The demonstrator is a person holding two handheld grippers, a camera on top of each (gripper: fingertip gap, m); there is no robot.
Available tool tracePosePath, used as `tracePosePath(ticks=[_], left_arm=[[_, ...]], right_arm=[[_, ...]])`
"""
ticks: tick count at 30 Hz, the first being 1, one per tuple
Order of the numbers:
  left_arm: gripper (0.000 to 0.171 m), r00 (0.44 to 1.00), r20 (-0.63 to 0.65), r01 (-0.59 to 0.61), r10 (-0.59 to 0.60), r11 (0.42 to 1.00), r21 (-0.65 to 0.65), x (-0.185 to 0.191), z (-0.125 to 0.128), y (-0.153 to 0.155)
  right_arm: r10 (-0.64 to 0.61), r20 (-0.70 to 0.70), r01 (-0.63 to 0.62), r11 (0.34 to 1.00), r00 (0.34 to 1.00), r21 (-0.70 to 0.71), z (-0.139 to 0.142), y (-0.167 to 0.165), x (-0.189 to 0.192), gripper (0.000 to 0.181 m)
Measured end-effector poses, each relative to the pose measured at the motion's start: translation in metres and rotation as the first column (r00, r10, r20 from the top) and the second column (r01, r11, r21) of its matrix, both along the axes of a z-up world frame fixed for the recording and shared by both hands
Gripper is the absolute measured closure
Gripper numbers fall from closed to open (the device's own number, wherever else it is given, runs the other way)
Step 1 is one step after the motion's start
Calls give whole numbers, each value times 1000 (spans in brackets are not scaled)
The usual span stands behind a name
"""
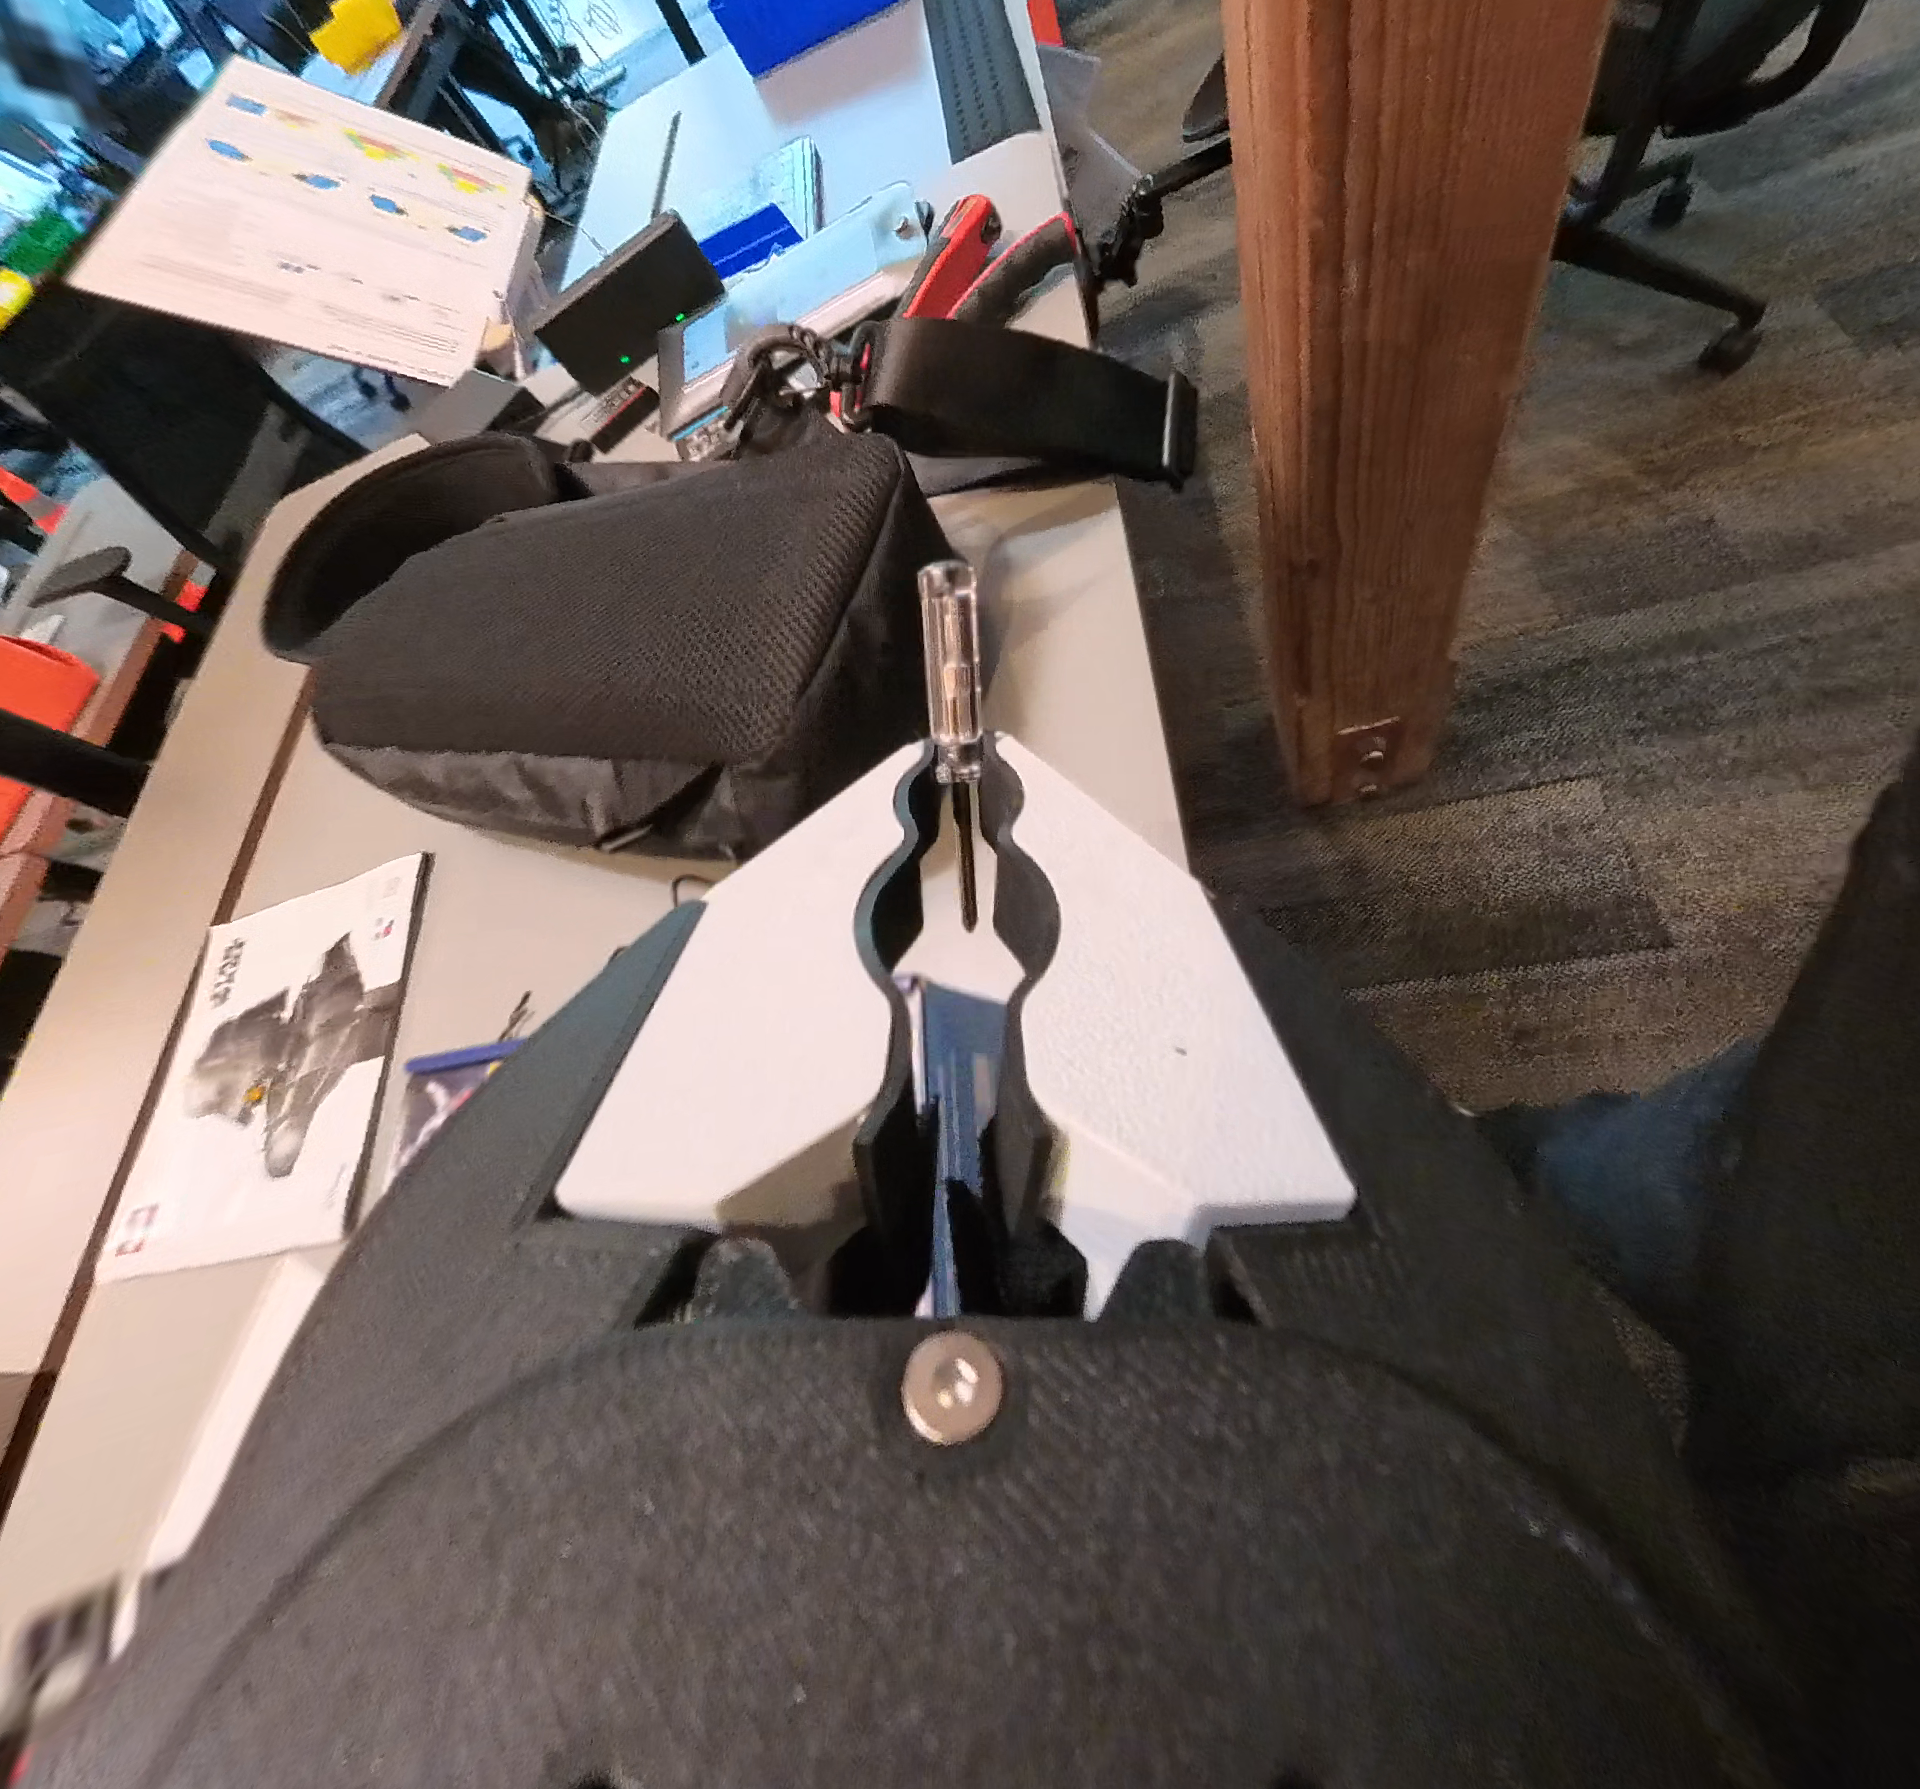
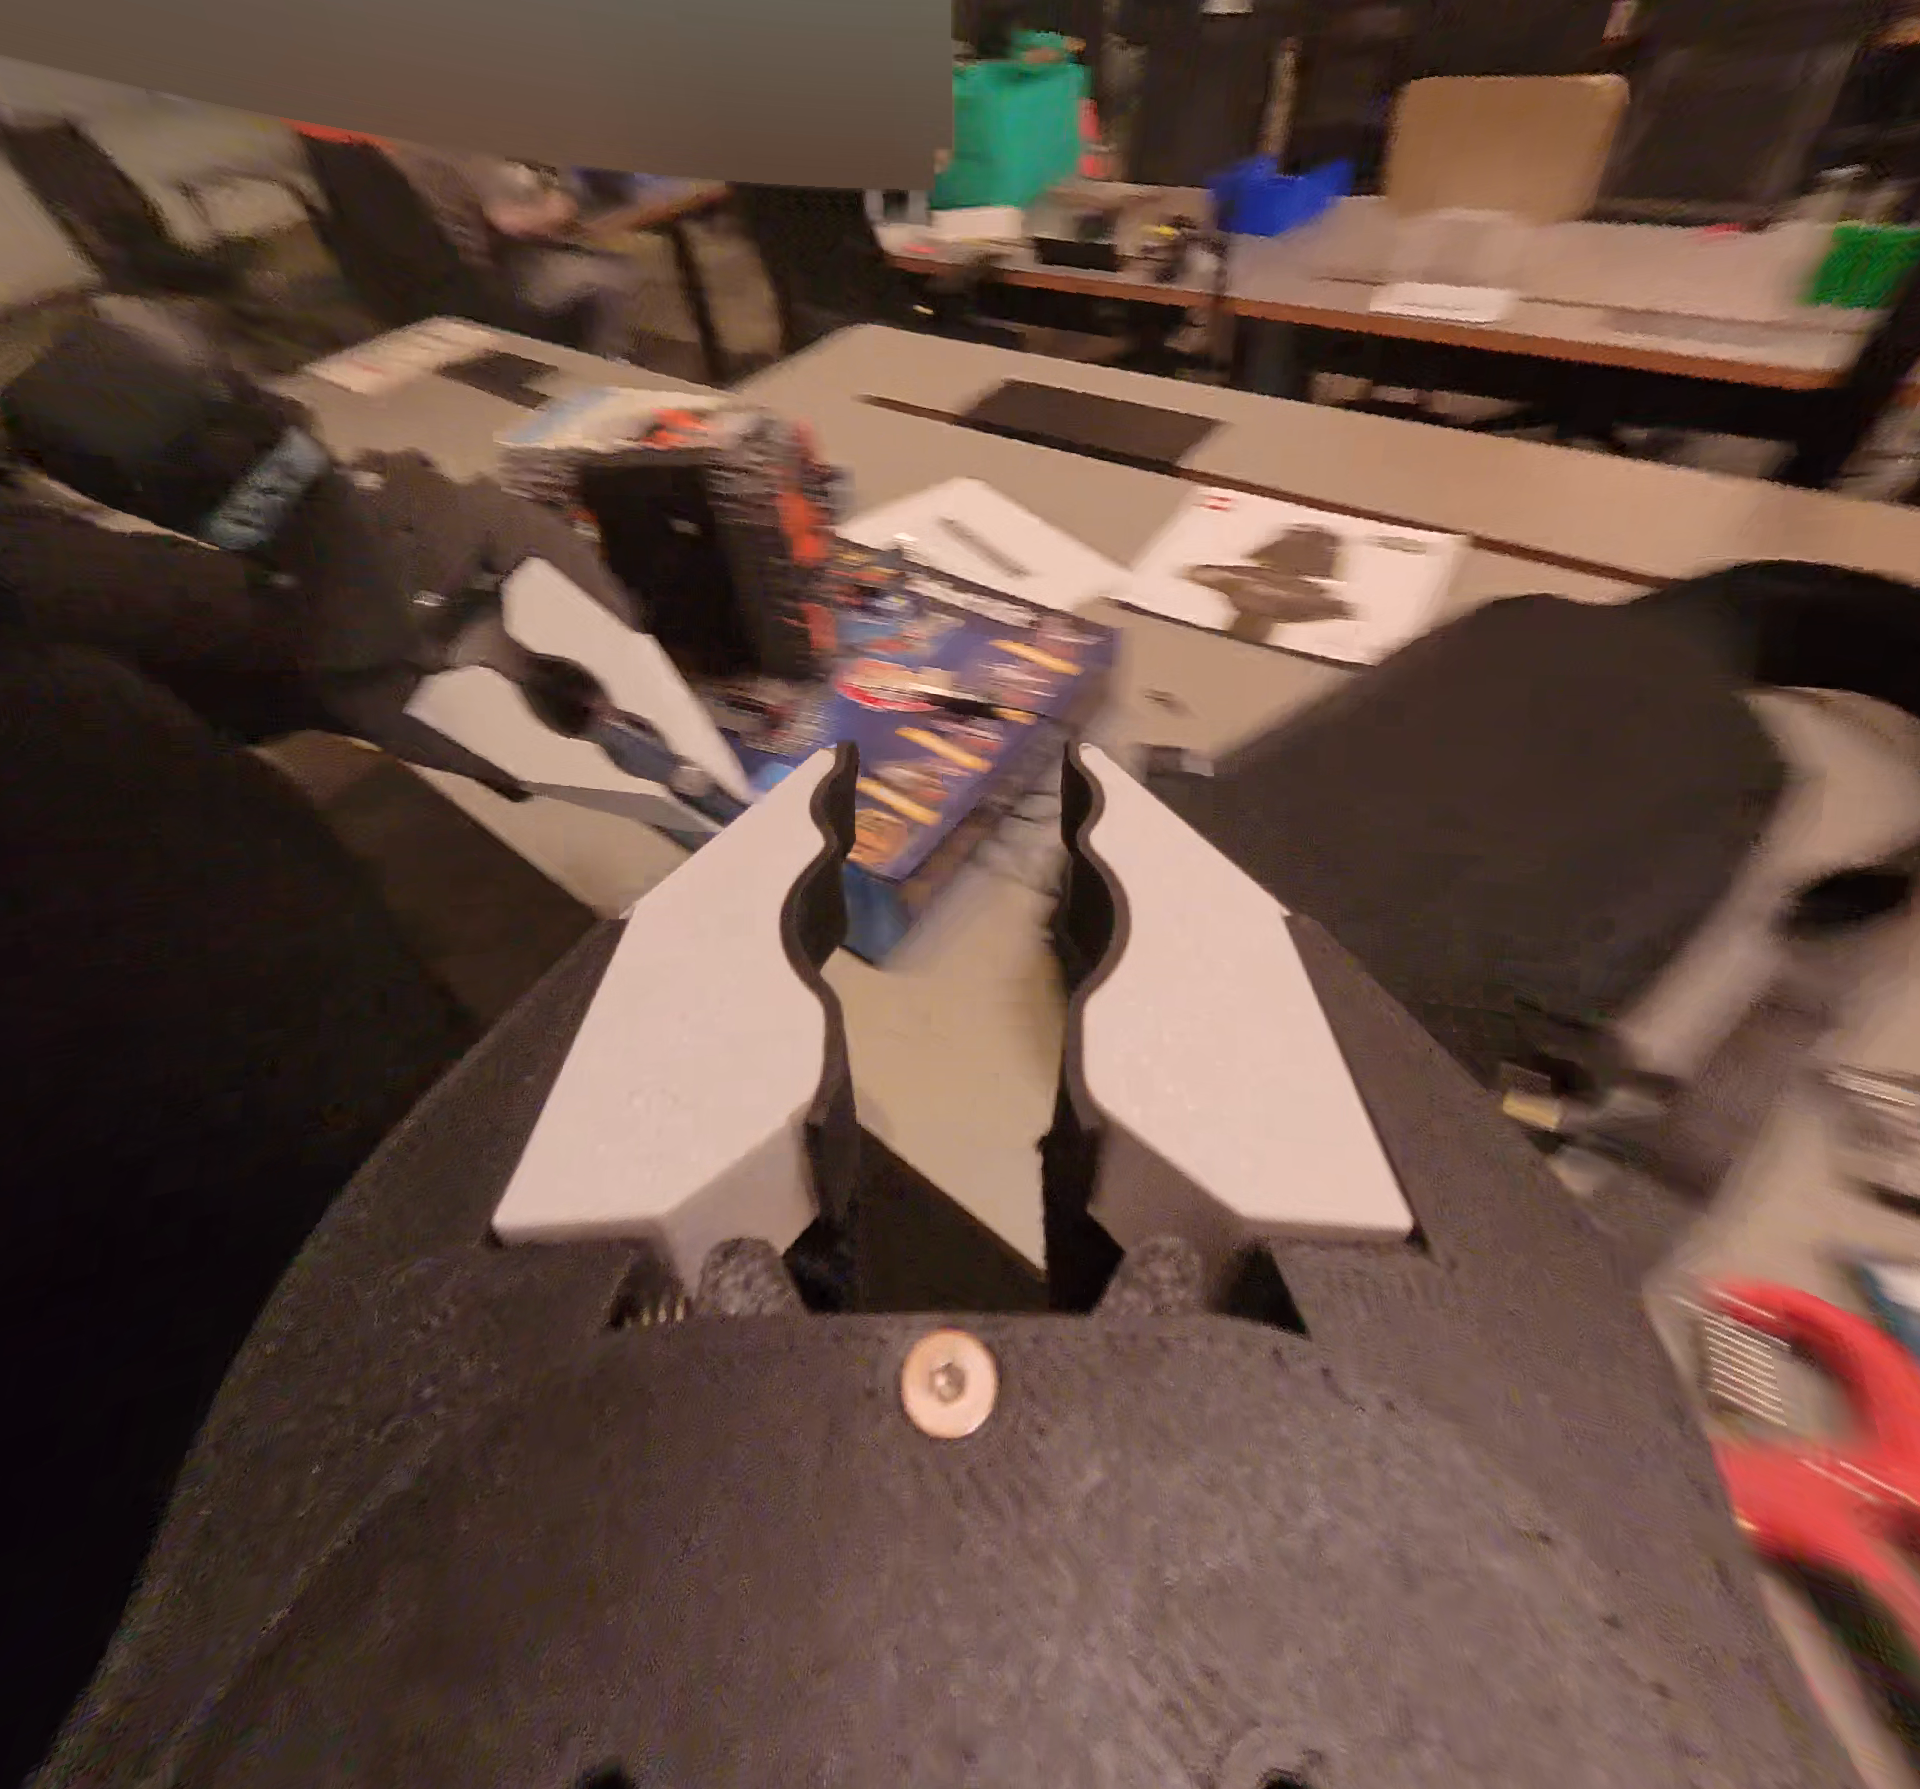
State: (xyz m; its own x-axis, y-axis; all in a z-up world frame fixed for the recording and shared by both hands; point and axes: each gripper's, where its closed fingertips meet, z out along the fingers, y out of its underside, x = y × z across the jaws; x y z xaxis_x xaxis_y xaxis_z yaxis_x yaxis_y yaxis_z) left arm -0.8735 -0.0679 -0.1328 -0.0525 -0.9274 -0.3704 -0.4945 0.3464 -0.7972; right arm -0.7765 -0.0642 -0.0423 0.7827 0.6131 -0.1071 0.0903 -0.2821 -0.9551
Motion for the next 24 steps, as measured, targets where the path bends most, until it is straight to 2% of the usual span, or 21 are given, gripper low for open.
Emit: tracePosePath(ticks=[2,5,9,11,14,19,24], left_arm=[[168,1000,14,9,-9,1000,13,-26,7,-6],[168,999,13,31,-32,997,66,-68,15,-16],[168,998,-14,66,-64,986,155,-125,18,-29],[168,997,-41,79,-72,976,203,-148,16,-35],[168,995,-56,94,-83,967,235,-170,19,-44],[168,990,-112,118,-89,951,285,-185,23,-42],[168,987,-147,112,-69,945,306,-180,27,-23]], right_arm=[[117,-124,-123,991,985,-45,-9,-12,-70,143],[183,-180,-202,975,967,-92,-26,-26,-152,145],[203,-223,-240,959,953,-151,-41,-38,-226,147],[204,-243,-246,956,948,-159,-42,-45,-254,157],[195,-193,-230,956,962,-183,-43,-51,-279,174],[201,-103,-217,959,974,-185,-41,-51,-295,175],[191,-141,-211,967,971,-140,-37,-33,-288,175]])
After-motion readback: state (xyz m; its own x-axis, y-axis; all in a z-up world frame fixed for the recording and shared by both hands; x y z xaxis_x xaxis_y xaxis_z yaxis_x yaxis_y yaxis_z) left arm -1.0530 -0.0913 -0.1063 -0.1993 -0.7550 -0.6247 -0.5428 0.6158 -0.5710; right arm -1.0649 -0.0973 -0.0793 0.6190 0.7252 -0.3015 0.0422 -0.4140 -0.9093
